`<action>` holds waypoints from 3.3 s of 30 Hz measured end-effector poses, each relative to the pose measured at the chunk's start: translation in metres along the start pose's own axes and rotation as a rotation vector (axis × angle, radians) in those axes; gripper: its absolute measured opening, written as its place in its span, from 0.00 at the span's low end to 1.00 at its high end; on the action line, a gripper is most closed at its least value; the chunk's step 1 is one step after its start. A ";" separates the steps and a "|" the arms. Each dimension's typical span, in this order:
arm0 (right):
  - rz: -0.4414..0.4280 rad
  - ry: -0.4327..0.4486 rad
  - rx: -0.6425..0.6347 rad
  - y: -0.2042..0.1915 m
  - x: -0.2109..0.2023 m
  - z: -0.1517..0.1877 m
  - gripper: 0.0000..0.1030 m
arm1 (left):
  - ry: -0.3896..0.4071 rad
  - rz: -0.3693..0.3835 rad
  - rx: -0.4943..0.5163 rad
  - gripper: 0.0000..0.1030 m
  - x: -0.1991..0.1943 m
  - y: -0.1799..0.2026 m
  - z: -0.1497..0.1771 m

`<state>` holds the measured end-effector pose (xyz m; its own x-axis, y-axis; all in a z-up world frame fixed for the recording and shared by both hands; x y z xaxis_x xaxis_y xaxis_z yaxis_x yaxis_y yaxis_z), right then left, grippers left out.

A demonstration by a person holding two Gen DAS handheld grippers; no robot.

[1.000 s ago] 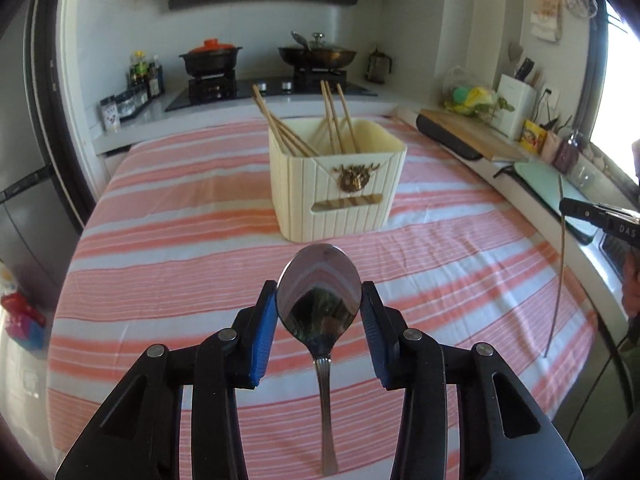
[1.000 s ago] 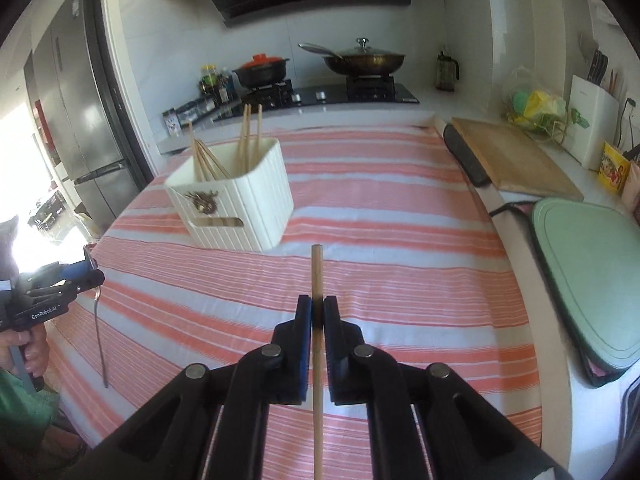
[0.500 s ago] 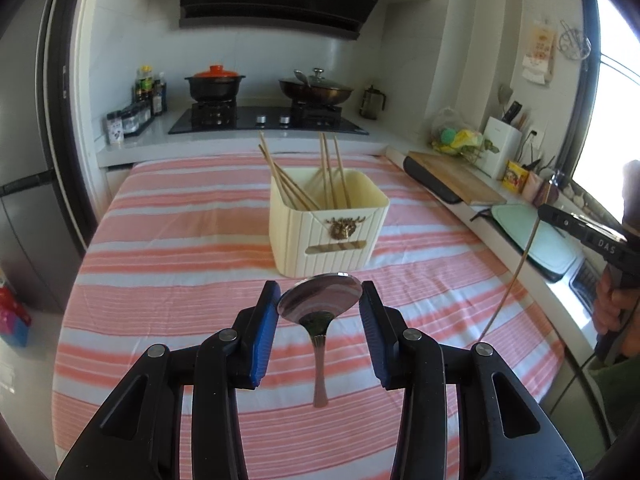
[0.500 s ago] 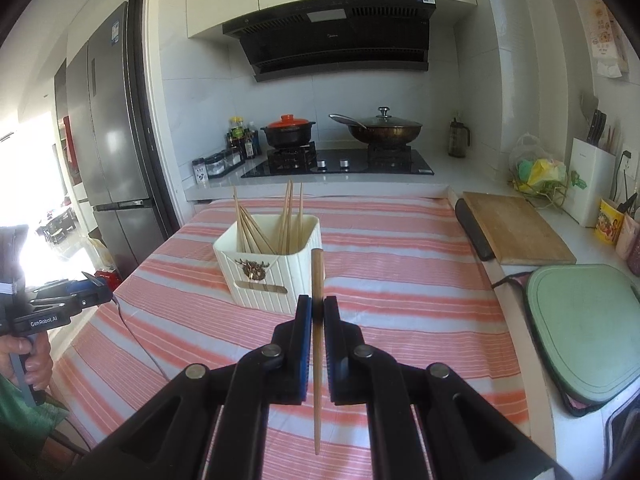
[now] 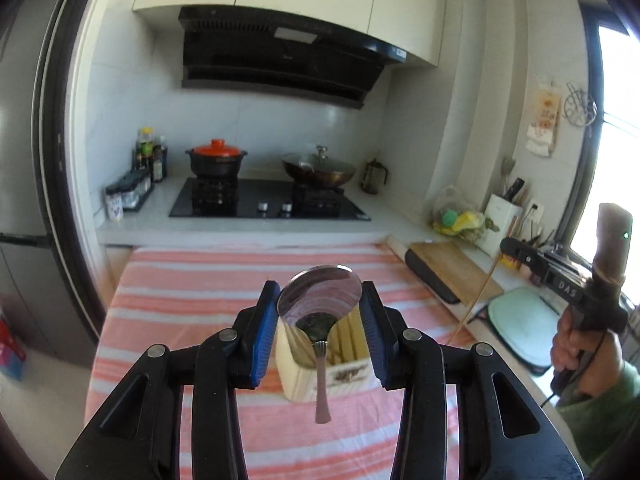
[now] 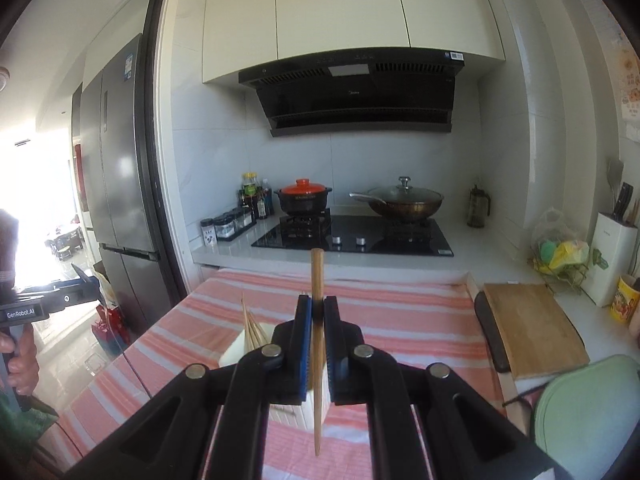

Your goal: Organize utensils

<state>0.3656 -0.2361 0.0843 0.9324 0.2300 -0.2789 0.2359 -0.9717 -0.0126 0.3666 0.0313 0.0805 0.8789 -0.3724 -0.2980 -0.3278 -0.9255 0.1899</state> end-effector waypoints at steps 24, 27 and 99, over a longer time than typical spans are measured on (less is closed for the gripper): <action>-0.074 -0.399 0.113 0.004 0.193 0.105 0.11 | -0.260 -0.097 -0.001 0.65 0.178 -0.008 0.082; -0.024 -0.340 0.103 0.012 0.175 0.092 0.47 | -0.185 -0.112 0.040 0.85 0.147 -0.005 0.070; 0.093 -0.126 -0.048 -0.110 -0.147 0.104 1.00 | -0.087 -0.435 0.065 1.00 -0.114 0.063 0.140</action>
<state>0.1740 -0.1683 0.0264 0.9098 0.1275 -0.3950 0.1657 -0.9841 0.0641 0.1977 0.0058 -0.0042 0.9083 0.0508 -0.4152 0.0427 -0.9987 -0.0287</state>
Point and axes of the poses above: each gripper's, at about its wrist camera, not at the fingertips, and x roughly the way its jaws point, y to its right, z to its underside, the point moved 3 cm from there along x, roughly the way its jaws point, and after that the axes turned 6 degrees about y, right-handed, at the moved point
